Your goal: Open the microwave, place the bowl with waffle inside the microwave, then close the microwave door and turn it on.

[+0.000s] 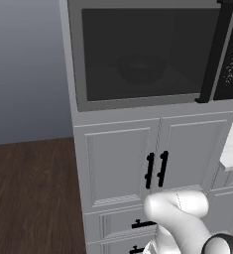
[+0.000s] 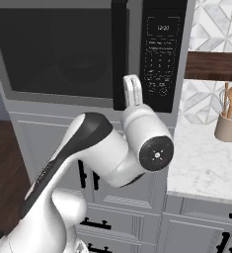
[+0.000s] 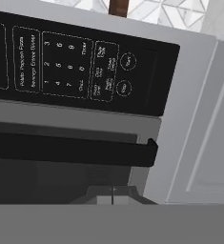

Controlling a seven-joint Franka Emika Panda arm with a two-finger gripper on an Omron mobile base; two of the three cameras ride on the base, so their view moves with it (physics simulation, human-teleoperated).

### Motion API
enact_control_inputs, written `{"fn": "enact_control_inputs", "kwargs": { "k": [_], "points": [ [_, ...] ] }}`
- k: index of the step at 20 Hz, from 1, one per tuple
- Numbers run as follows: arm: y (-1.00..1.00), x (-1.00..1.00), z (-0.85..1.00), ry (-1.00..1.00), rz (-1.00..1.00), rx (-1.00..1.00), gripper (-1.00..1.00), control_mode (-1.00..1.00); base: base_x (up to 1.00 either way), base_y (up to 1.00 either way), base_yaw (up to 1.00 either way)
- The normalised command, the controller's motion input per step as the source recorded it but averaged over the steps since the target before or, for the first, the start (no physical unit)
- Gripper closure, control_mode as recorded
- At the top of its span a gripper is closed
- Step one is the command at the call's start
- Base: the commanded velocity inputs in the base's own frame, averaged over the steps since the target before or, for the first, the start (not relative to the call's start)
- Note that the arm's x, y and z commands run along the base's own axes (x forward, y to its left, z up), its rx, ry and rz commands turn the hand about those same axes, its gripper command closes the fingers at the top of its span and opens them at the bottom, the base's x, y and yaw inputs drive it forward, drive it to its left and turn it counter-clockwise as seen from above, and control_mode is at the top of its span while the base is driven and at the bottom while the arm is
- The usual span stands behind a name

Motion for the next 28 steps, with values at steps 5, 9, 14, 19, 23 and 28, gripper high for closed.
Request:
{"fn": "enact_control_inputs", "kwargs": {
  "k": [5,9,14,19,23,28],
  "points": [
    [-0.10,0.25,-0.20,0.00,-0.06,0.00,1.00,-1.00,0.00,0.00,0.00],
    [-0.27,0.28,-0.08,0.00,-0.07,0.00,1.00,-1.00,0.00,0.00,0.00],
    [-0.46,0.22,-0.07,-0.01,-0.10,0.00,1.00,-1.00,0.00,0.00,0.00],
    [-0.21,0.29,-0.02,-0.05,-0.05,0.00,1.00,-1.00,0.00,0.00,0.00],
    [0.00,0.42,0.00,-0.07,0.00,0.00,1.00,-1.00,0.00,0.00,0.00],
    [-0.20,0.39,0.00,-0.02,-0.03,0.00,1.00,-1.00,0.00,0.00,0.00]
  ]
}}
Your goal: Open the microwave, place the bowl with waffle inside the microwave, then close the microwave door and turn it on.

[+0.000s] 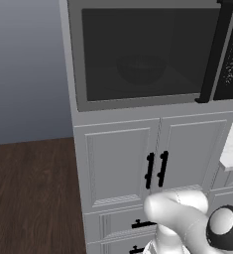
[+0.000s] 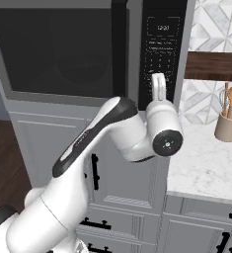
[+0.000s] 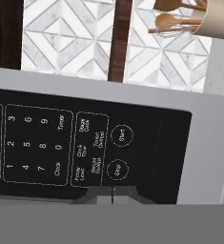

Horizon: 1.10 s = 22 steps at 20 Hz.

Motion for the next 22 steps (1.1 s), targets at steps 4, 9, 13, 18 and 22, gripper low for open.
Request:
{"fn": "enact_control_inputs", "kwargs": {
  "k": [4,9,13,18,22],
  "points": [
    [-0.26,0.33,0.00,0.00,-0.03,0.00,1.00,-1.00,0.00,0.00,0.00],
    [-0.06,0.35,0.00,0.00,-0.01,0.00,1.00,-1.00,0.00,0.00,0.00],
    [0.00,0.36,-0.07,0.00,0.00,0.00,1.00,-1.00,0.00,0.00,0.00],
    [0.00,0.42,-0.18,0.00,0.00,0.00,1.00,-1.00,0.00,0.00,0.00],
    [0.00,0.47,-0.24,0.00,-0.01,0.00,1.00,-1.00,0.00,0.00,0.00]
  ]
}}
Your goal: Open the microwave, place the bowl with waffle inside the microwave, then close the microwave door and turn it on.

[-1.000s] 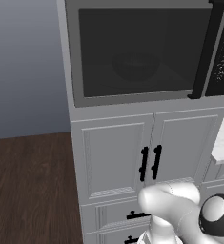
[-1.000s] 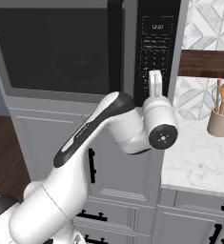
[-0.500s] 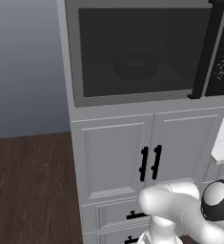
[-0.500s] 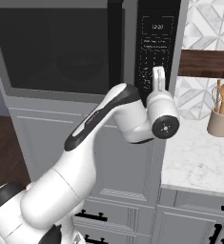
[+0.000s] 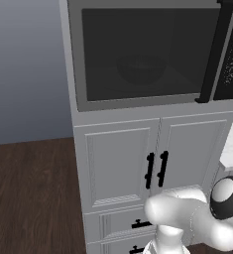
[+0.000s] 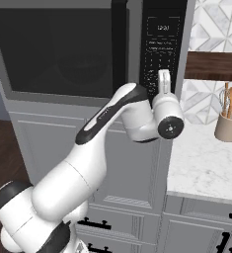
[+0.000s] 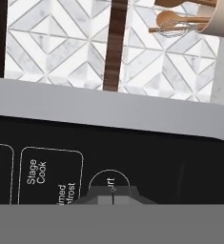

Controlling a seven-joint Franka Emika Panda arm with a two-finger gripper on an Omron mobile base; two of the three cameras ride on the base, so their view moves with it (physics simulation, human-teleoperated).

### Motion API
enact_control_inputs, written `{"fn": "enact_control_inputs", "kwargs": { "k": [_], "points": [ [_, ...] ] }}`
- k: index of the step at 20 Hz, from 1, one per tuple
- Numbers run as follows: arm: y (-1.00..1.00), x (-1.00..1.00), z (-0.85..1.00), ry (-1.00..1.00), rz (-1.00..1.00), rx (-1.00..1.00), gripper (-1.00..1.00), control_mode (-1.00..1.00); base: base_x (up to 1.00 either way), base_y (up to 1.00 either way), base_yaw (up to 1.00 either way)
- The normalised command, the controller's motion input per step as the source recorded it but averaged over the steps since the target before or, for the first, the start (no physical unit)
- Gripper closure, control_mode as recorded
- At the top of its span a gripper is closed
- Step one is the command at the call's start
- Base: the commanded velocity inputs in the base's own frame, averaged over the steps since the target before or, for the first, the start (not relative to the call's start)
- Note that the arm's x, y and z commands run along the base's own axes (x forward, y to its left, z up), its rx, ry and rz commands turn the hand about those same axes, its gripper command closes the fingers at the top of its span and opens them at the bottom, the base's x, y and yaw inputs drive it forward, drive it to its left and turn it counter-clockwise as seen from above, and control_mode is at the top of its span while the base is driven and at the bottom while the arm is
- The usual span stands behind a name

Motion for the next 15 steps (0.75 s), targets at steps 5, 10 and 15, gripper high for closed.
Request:
{"fn": "enact_control_inputs", "kwargs": {
  "k": [5,10,15],
  "points": [
    [0.00,0.45,-0.20,0.00,0.00,0.00,1.00,-1.00,0.00,0.00,0.00],
    [-0.07,-0.43,-0.02,-0.02,0.00,0.00,1.00,-1.00,0.00,0.00,0.00],
    [-0.01,-0.97,0.00,0.00,0.00,0.00,1.00,-1.00,0.00,0.00,0.00]
  ]
}}
